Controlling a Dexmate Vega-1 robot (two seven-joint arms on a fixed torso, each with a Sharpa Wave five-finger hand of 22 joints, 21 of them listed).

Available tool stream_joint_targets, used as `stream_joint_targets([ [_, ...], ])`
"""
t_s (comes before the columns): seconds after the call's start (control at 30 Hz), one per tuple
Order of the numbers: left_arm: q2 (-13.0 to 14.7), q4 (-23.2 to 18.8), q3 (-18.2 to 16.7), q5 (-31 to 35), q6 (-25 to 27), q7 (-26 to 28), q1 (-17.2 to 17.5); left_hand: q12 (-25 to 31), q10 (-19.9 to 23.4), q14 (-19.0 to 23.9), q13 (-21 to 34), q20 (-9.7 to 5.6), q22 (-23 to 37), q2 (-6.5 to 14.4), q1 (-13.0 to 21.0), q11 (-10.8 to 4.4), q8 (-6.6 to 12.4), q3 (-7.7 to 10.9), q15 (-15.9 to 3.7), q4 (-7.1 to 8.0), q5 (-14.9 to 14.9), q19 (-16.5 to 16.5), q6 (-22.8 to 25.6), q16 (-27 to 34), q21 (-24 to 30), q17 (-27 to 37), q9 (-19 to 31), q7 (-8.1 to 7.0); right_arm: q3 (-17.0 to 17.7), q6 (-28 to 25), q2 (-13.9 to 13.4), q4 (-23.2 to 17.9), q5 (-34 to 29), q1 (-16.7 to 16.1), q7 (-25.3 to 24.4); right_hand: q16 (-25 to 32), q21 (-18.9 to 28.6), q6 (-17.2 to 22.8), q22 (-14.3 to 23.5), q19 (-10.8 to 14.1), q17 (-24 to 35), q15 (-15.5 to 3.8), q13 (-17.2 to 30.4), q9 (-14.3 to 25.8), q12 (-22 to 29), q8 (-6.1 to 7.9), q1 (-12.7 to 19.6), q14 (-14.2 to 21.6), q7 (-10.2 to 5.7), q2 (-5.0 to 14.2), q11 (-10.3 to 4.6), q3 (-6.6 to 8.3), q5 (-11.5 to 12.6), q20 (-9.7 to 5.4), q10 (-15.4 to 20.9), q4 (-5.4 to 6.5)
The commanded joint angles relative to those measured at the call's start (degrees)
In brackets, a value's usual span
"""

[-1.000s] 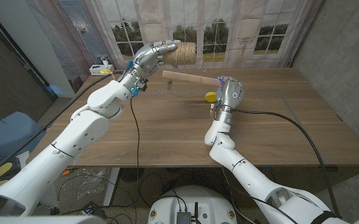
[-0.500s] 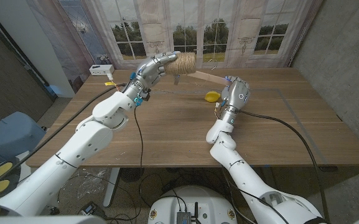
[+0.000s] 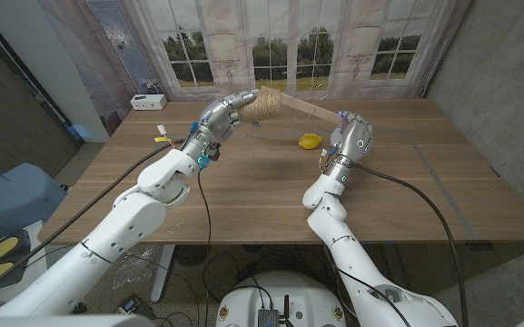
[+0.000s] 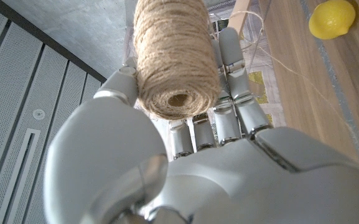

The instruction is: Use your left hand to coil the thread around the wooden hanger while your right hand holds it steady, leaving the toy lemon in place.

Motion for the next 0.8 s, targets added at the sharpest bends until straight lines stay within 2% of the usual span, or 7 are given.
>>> stream_joint_targets([
  [0.03, -0.4, -0.4, -1.2, -2.3, 2.0, 4.6, 3.2, 0.2, 9.0, 13.5, 9.9, -8.43, 0.1, 10.4, 10.1, -8.56, -0.12, 2.2, -18.55, 0.63, 0.3, 0.3, 0.6, -0.2, 0.4, 0.1, 0.2, 0.28, 5.9, 7.3, 4.4, -2.0, -3.4, -1.8, 0.0, -0.1, 0.5, 1.6, 0.1, -0.2, 0.3, -7.96, 4.1, 0.1, 5.4, 0.23, 2.4, 0.4, 2.08, 4.4, -1.03, 0.45, 0.3, 0.3, 5.5, 0.46],
  [0.17, -0.4, -0.4, -1.7, -3.3, 3.2, 6.6, 3.7, 0.2, 9.0, 13.6, 10.0, -8.35, 0.1, 10.4, 10.1, -8.62, -0.24, 2.23, -18.57, 0.57, 0.3, 0.4, 0.6, -0.3, 0.5, 0.2, 0.1, 0.31, 7.2, 10.3, 5.3, -2.6, -3.1, -2.2, 0.0, -0.2, 0.6, 1.6, 0.1, -0.3, 0.4, -8.0, 4.1, 0.1, 5.4, 0.21, 2.3, 0.5, 2.16, 4.42, -1.01, 0.52, 0.3, 0.29, 5.4, 0.45],
  [0.43, 0.3, -0.9, -2.9, -5.1, 5.6, 8.7, 4.5, 0.2, 9.2, 13.8, 9.8, -8.28, 0.0, 10.3, 10.2, -8.41, -0.38, 2.3, -18.56, 0.54, 0.4, 0.5, 0.7, -0.6, 0.6, 0.2, 0.2, 0.51, 7.3, 15.7, 5.1, -3.9, -0.1, -3.2, 0.0, -0.3, 0.8, 1.5, 0.1, -0.4, 0.6, -7.89, 4.1, 0.1, 5.5, 0.17, 2.3, 0.5, 2.33, 4.49, -0.75, 0.61, 0.2, 0.31, 5.4, 0.44],
  [0.6, 0.4, -0.8, -3.5, -6.2, 6.7, 10.0, 4.6, 0.1, 9.3, 13.9, 9.8, -8.21, 0.0, 10.3, 10.2, -8.4, -0.44, 2.33, -18.58, 0.54, 0.4, 0.5, 0.8, -0.8, 0.7, 0.1, 0.2, 0.55, 6.0, 19.4, 3.7, -4.9, 3.2, -4.0, 0.0, -0.4, 0.9, 1.5, 0.1, -0.5, 0.7, -7.84, 4.1, 0.1, 5.5, 0.16, 2.3, 0.4, 2.3, 4.54, -0.72, 0.65, 0.2, 0.29, 5.3, 0.45],
  [0.8, 0.3, -0.6, -4.3, -6.3, 6.9, 11.5, 4.7, 0.2, 9.3, 13.9, 9.9, -8.12, 0.0, 10.3, 10.2, -8.54, -0.53, 2.38, -18.54, 0.55, 0.4, 0.6, 0.7, -1.0, 0.8, 0.0, 0.2, 0.54, 5.0, 21.4, 2.5, -5.6, 4.9, -4.6, 0.0, -0.5, 1.0, 1.4, 0.1, -0.4, 0.8, -7.96, 4.2, 0.1, 5.6, 0.16, 2.3, 0.4, 2.17, 4.53, -0.86, 0.75, 0.2, 0.22, 5.4, 0.42],
])
